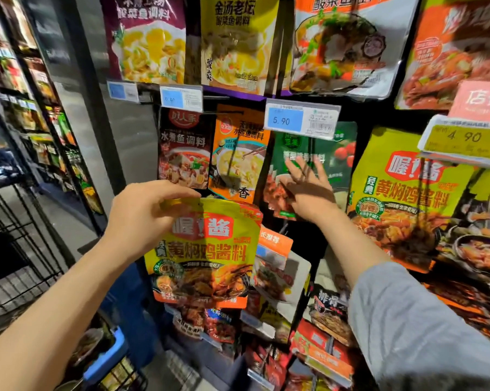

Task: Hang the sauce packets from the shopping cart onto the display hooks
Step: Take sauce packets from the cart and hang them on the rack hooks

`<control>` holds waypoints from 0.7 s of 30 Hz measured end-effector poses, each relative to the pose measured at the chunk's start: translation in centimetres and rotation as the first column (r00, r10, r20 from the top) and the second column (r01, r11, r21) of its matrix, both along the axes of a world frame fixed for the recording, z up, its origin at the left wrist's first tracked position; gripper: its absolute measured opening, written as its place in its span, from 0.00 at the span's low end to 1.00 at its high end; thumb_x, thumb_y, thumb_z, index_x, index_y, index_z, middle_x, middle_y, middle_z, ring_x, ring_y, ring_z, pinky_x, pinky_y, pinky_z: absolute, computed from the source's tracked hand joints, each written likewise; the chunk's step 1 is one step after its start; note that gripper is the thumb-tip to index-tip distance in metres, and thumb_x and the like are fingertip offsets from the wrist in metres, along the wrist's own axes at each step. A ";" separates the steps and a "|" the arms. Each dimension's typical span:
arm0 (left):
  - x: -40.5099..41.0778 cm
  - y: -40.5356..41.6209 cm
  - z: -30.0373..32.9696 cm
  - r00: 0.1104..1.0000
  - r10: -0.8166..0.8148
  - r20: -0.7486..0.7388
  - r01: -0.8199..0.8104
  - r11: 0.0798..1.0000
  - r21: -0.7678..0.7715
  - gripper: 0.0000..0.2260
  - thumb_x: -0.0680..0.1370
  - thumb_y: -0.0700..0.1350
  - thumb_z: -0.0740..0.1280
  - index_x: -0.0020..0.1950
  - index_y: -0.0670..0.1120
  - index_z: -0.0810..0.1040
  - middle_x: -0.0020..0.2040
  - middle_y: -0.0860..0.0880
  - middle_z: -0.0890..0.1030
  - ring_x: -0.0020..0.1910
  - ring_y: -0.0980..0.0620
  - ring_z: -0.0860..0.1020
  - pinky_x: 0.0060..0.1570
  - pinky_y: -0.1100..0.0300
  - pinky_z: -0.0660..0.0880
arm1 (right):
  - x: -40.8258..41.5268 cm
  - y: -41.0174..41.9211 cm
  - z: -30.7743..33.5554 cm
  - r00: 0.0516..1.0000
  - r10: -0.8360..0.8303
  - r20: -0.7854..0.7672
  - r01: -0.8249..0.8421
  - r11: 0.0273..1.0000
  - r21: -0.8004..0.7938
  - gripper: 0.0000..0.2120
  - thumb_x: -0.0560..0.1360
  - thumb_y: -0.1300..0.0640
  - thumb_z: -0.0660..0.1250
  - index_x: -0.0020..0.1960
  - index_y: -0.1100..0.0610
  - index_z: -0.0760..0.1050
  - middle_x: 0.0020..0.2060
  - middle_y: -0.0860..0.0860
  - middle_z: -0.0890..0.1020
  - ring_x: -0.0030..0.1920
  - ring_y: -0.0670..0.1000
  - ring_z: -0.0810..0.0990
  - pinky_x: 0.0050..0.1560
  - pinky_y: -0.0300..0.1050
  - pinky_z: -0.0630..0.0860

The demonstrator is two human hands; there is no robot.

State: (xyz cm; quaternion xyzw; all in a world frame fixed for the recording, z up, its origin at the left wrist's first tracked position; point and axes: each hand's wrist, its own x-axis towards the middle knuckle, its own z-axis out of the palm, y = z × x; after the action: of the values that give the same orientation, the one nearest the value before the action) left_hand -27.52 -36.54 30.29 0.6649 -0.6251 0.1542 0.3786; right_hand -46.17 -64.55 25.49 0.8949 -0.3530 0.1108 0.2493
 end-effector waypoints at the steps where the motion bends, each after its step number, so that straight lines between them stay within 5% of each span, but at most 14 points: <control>1: 0.1 0.1 0.1 1.000 -0.006 -0.008 0.006 1.000 0.006 0.13 0.71 0.36 0.73 0.52 0.50 0.83 0.44 0.57 0.81 0.45 0.53 0.80 0.44 0.54 0.78 | -0.1 -0.3 0.2 1.000 -0.015 -0.013 0.015 1.000 0.005 0.20 0.74 0.52 0.63 0.66 0.47 0.70 0.77 0.51 0.48 0.76 0.53 0.44 0.72 0.58 0.32; 3: 0.5 0.1 0.3 1.000 -0.011 -0.017 0.011 1.000 0.014 0.14 0.71 0.38 0.73 0.54 0.51 0.83 0.47 0.54 0.83 0.47 0.53 0.81 0.46 0.53 0.78 | 0.2 0.3 0.5 0.999 -0.035 0.001 0.035 0.998 0.060 0.20 0.75 0.50 0.62 0.66 0.47 0.70 0.76 0.52 0.51 0.76 0.53 0.47 0.73 0.59 0.35; 5: 0.9 0.1 0.4 0.999 -0.017 -0.028 0.017 1.000 0.013 0.13 0.72 0.39 0.73 0.54 0.51 0.83 0.48 0.52 0.84 0.47 0.51 0.81 0.47 0.50 0.79 | 0.9 2.3 0.7 0.966 -0.015 0.260 -0.056 0.963 0.264 0.18 0.76 0.45 0.62 0.65 0.48 0.72 0.73 0.53 0.64 0.73 0.53 0.60 0.74 0.57 0.47; 7: 1.4 0.0 0.5 0.998 -0.035 -0.043 0.036 0.999 0.020 0.11 0.72 0.43 0.70 0.53 0.51 0.83 0.48 0.52 0.84 0.48 0.50 0.82 0.46 0.48 0.79 | 1.3 5.9 1.8 0.744 -0.058 0.666 -0.335 0.830 0.447 0.14 0.76 0.44 0.62 0.60 0.46 0.75 0.58 0.50 0.79 0.57 0.51 0.77 0.61 0.51 0.70; 9: 1.7 -0.1 0.8 0.993 -0.072 -0.091 0.076 0.997 0.035 0.12 0.70 0.45 0.67 0.52 0.53 0.82 0.47 0.53 0.84 0.48 0.51 0.82 0.46 0.47 0.79 | 1.5 10.5 3.6 0.500 -0.075 0.863 -0.612 0.675 0.413 0.10 0.76 0.44 0.62 0.54 0.44 0.78 0.47 0.42 0.82 0.45 0.43 0.80 0.47 0.44 0.75; 10: 1.7 -0.2 1.0 0.987 -0.097 -0.126 0.103 0.994 0.042 0.12 0.70 0.45 0.68 0.52 0.56 0.81 0.46 0.54 0.84 0.48 0.51 0.82 0.46 0.47 0.79 | 1.4 12.7 4.5 0.462 -0.042 0.886 -0.679 0.626 0.384 0.11 0.74 0.42 0.63 0.53 0.44 0.78 0.47 0.39 0.82 0.45 0.39 0.79 0.48 0.39 0.75; 12: 1.5 -0.5 1.5 0.976 -0.123 -0.177 0.133 0.990 0.045 0.15 0.71 0.41 0.72 0.52 0.58 0.74 0.42 0.59 0.81 0.47 0.53 0.81 0.47 0.48 0.78 | 1.6 16.1 5.6 0.548 0.076 0.833 -0.665 0.644 0.379 0.16 0.70 0.40 0.66 0.54 0.46 0.79 0.49 0.38 0.81 0.50 0.37 0.78 0.52 0.34 0.73; 14: 1.4 -0.8 1.8 0.975 -0.157 -0.160 0.163 0.986 0.028 0.17 0.70 0.40 0.74 0.49 0.56 0.70 0.39 0.63 0.79 0.45 0.54 0.81 0.45 0.49 0.78 | 2.0 18.0 5.9 0.658 0.210 0.723 -0.548 0.792 0.270 0.14 0.71 0.46 0.68 0.54 0.50 0.81 0.49 0.43 0.83 0.51 0.43 0.80 0.53 0.41 0.76; 16: 1.5 -0.9 2.3 0.960 -0.228 -0.165 0.232 0.973 0.008 0.16 0.71 0.42 0.73 0.48 0.55 0.69 0.40 0.62 0.80 0.44 0.54 0.81 0.44 0.49 0.78 | 2.2 18.7 5.9 0.645 0.278 0.711 -0.481 0.871 0.096 0.09 0.72 0.54 0.67 0.49 0.54 0.82 0.45 0.48 0.84 0.46 0.49 0.82 0.47 0.48 0.79; 21: 2.5 -1.4 3.9 0.929 -0.325 -0.174 0.331 0.944 0.005 0.15 0.69 0.45 0.75 0.49 0.59 0.75 0.46 0.55 0.83 0.46 0.58 0.80 0.48 0.51 0.78 | 1.8 19.2 7.8 0.595 0.256 0.762 -0.426 0.904 0.030 0.06 0.71 0.57 0.68 0.43 0.57 0.82 0.40 0.49 0.84 0.42 0.50 0.82 0.46 0.47 0.78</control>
State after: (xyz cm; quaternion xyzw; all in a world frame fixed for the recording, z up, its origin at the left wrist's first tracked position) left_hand -25.00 -37.99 34.19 0.5682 -0.6953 0.0204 0.4396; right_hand -44.34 -45.32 33.27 0.8428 -0.2541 0.4730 -0.0376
